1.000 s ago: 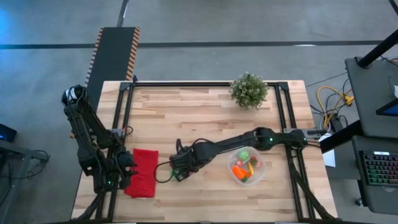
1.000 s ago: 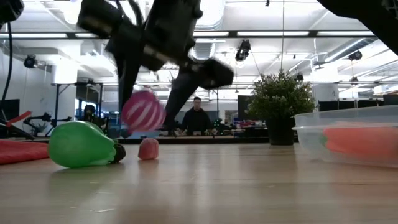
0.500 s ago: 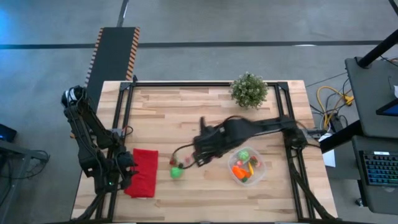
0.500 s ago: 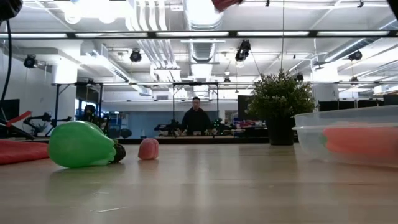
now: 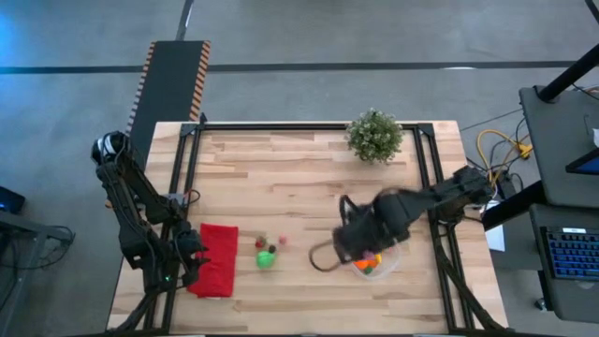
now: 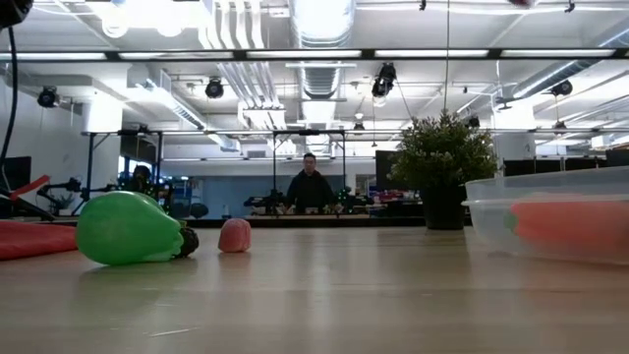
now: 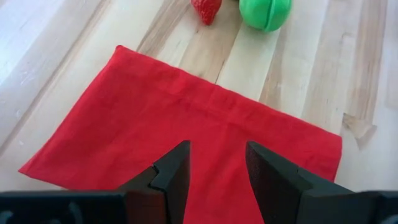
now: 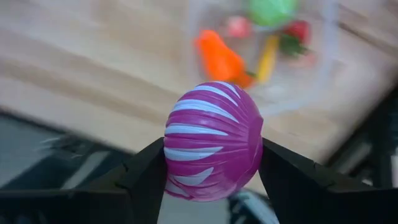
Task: Pick and placing Produce into tupperware
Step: Put the purple onion into the transparent bin, then put the pink peach into the transparent bin
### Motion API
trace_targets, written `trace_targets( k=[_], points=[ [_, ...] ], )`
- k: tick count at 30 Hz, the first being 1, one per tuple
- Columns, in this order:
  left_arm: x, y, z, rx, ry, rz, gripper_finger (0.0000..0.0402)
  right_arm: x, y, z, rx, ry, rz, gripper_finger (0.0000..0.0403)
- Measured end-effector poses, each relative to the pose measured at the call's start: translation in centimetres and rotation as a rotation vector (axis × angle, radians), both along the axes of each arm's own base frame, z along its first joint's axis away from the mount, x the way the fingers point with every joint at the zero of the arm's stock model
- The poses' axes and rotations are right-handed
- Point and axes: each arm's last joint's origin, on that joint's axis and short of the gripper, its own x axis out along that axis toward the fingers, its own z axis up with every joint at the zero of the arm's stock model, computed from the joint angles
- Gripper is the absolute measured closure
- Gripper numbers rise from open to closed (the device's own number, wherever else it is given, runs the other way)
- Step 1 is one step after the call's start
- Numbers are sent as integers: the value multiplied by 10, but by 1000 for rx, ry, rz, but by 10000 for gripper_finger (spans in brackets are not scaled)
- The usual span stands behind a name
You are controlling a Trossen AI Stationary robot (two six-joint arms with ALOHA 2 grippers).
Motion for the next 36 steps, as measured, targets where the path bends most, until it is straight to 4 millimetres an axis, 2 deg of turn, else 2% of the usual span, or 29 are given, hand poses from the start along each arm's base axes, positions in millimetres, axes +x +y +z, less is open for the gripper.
trace_targets(
  k=[2, 6, 10, 14, 20, 23, 27, 32, 36],
  points=[
    [0, 0, 0, 1, 0, 0, 262, -10, 6, -18, -42, 71, -8, 174],
    [0, 0, 0, 6, 1, -3, 262, -22, 4, -53, -128, 162, -50, 174],
    [0, 0, 0, 6, 1, -3, 262, -21, -3, -89, -108, 116, -50, 174],
    [0, 0, 0, 1, 4, 0, 262, -30, -18, -122, -120, 183, -64, 175],
    [0, 0, 0, -12, 23, -1, 262, -39, -24, -155, -34, 59, -105, 175],
    [0, 0, 0, -14, 23, 0, 262, -47, -27, -165, -40, 87, -146, 175],
    [0, -1, 0, -18, 25, 0, 262, -55, -28, -163, -33, 87, -153, 175],
    [0, -1, 0, -19, 25, 0, 262, -53, -28, -160, -25, 43, -123, 171],
    [0, -1, 0, -19, 26, 0, 262, -48, -26, -158, -22, 33, -106, 150]
  ],
)
